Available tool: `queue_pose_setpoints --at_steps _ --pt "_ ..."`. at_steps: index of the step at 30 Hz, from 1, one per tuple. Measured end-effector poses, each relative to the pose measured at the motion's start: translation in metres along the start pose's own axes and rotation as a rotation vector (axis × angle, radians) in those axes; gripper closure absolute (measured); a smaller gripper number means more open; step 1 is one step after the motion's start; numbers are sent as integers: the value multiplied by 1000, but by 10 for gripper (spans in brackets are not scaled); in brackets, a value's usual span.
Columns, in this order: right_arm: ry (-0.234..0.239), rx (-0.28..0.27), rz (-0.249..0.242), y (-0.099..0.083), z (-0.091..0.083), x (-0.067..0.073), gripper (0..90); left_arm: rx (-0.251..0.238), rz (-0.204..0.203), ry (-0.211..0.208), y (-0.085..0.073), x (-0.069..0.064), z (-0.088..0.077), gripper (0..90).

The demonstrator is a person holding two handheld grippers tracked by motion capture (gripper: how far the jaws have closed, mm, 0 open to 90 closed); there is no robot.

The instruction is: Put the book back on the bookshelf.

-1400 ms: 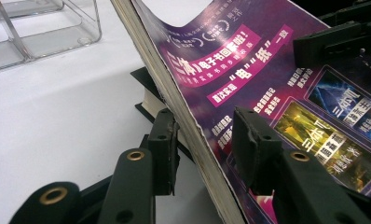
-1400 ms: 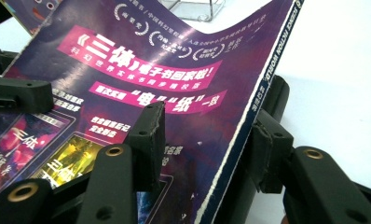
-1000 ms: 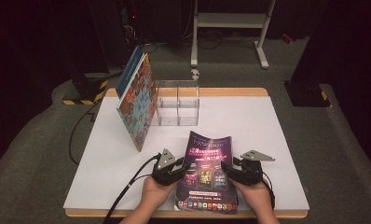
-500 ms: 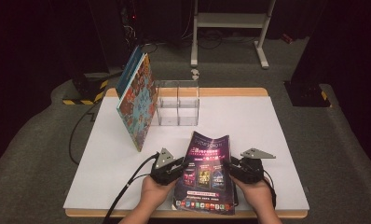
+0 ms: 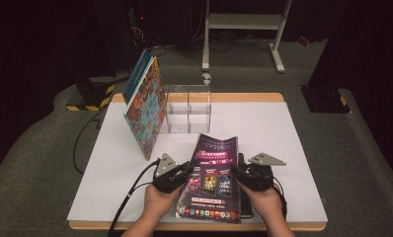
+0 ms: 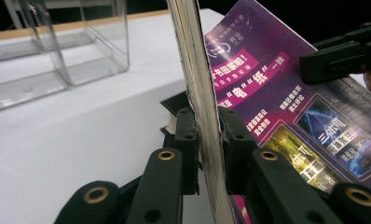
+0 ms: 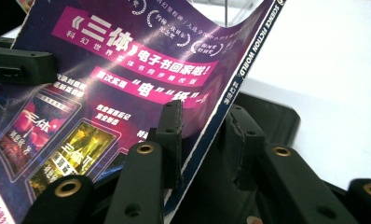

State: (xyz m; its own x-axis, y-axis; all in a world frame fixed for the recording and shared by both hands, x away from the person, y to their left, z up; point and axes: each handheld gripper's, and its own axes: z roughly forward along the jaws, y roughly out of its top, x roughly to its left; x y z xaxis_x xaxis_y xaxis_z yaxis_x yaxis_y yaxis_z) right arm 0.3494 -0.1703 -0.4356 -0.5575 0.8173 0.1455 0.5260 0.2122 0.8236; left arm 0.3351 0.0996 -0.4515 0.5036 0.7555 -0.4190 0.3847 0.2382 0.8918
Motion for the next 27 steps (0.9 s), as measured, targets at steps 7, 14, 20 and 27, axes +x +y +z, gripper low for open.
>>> queue_pose_setpoints --at_steps 7,14,20,27 --pt "7 -53 -17 15 5 14 703 -54 -10 17 17 9 -11 806" --pt "19 -98 -49 32 16 32 710 -99 2 51 32 23 -25 813" --pt "40 -112 -57 43 34 46 716 -119 -2 84 39 39 -34 818" --pt "58 -132 -69 52 48 58 726 -152 0 103 49 51 -42 826"
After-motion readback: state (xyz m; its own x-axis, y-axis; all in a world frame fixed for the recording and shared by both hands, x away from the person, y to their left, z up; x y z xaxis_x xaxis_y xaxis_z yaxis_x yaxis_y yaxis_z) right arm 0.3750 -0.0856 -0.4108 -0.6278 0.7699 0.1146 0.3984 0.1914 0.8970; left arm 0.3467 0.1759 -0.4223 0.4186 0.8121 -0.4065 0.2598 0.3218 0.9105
